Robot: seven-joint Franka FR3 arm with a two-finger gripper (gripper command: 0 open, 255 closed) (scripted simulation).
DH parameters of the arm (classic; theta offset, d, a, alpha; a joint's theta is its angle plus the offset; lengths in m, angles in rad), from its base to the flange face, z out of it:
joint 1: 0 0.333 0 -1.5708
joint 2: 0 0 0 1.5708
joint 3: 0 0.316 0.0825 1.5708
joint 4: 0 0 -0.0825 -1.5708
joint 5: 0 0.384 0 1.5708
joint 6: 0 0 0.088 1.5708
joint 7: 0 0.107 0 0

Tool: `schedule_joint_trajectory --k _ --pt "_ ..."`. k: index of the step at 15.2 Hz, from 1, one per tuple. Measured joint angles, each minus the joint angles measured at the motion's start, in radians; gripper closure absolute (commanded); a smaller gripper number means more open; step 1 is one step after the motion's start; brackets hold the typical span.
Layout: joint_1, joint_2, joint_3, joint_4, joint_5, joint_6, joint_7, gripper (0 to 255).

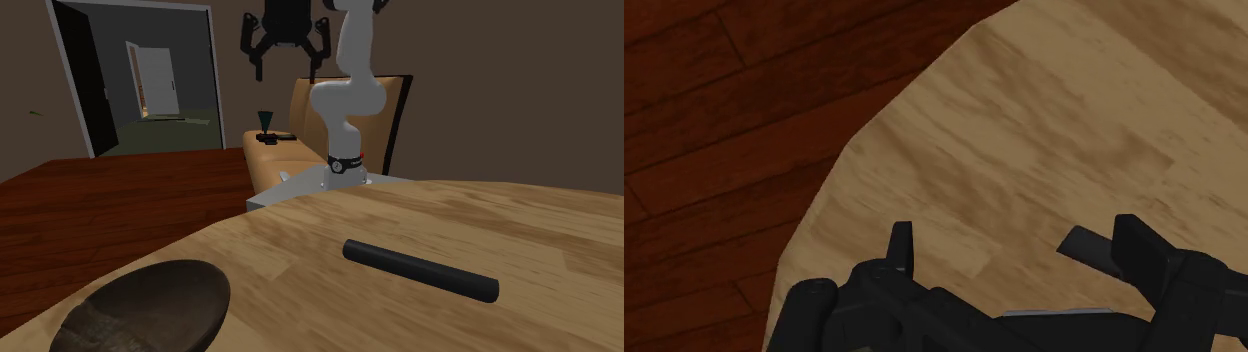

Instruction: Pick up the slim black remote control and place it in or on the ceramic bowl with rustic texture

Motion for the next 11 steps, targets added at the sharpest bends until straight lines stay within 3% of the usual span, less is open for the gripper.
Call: schedule_joint_trajectory --k 11 --pt "0.107 0.313 0.066 0.126 -0.013 0.175 -0.230 0"
